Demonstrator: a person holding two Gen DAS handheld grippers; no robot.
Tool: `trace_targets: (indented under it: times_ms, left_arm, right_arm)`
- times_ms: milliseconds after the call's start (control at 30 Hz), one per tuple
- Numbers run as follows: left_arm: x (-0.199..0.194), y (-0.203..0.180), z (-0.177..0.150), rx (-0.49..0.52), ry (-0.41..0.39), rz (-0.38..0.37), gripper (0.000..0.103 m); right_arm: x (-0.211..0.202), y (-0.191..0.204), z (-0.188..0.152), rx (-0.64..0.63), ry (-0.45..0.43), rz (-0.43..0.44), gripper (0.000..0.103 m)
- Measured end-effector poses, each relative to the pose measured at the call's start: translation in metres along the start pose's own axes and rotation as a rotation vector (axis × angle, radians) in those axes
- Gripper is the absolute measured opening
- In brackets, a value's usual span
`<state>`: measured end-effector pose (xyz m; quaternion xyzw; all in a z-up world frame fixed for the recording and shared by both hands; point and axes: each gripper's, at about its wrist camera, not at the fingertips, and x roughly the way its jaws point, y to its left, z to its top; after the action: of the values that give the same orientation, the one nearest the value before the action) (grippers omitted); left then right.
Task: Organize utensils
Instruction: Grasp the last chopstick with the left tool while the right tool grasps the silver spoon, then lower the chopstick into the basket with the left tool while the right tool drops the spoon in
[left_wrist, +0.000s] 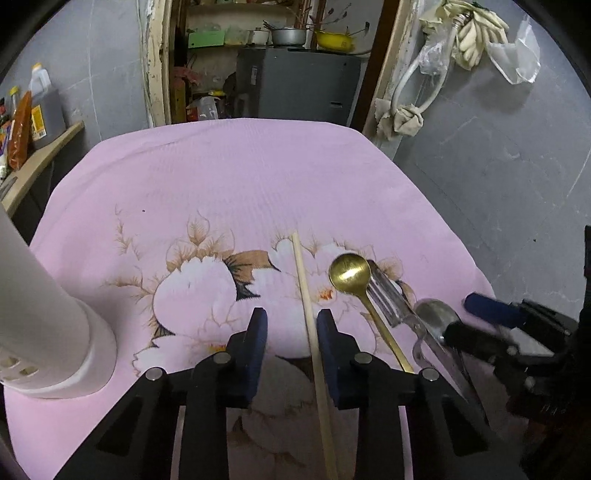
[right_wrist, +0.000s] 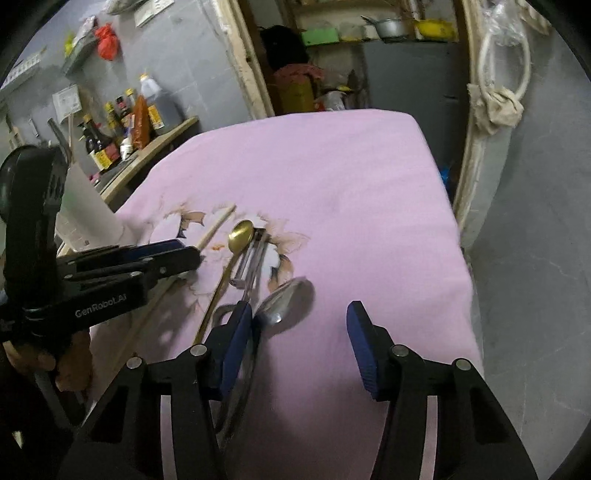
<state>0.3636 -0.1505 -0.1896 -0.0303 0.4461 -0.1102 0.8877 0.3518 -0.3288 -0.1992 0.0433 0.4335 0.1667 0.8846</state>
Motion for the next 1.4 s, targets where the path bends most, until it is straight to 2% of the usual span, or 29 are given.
trace_targets:
  times_ms: [100,167,233,467,600,733,867,967,1133,1233,1400]
  left_arm:
    - [0.001,-0.001,0.001,0.007,-0.001,0.009,0.025]
    - [0.002,-0.003,0.002,0.022,0.002,0.020,0.025]
    - [0.002,-0.006,0.004,0.042,0.013,0.032,0.024]
    - [0.007,-0.008,0.017,0.066,0.108,0.023,0.012]
    - [0.010,-0.008,0.024,0.058,0.158,0.020,0.011]
    - [0.012,-0.010,0.026,0.051,0.171,0.016,0.005]
    - [0.008,-0.006,0.020,0.007,0.153,-0.023,0.005]
    - [-0.005,0.000,0.014,-0.055,0.109,-0.070,0.005]
    - [-0.052,0.006,0.012,-0.134,-0.070,-0.132,0.005]
    - [-0.082,0.015,0.014,-0.182,-0.167,-0.150,0.005]
    - [-0.123,0.038,0.019,-0.243,-0.297,-0.132,0.005]
  right_arm:
    - [0.003,0.004,0.004,-0.034,0.008,-0.023,0.042]
    - [0.001,0.000,0.007,-0.024,0.013,-0.021,0.033]
    - [-0.001,-0.004,0.010,-0.010,0.025,-0.008,0.016]
    - [0.006,-0.012,0.019,0.066,0.097,0.060,0.014]
    - [0.010,-0.019,0.019,0.142,0.102,0.090,0.014]
    - [0.010,-0.018,0.018,0.174,0.100,0.086,0.006]
    - [0.000,-0.014,0.019,0.179,0.059,0.081,0.004]
    - [-0.017,-0.011,0.022,0.203,0.002,0.099,0.004]
    - [-0.052,0.004,0.030,0.200,-0.143,0.122,0.004]
    - [-0.071,0.016,0.036,0.181,-0.237,0.144,0.004]
    - [-0.096,0.045,0.057,0.153,-0.387,0.181,0.004]
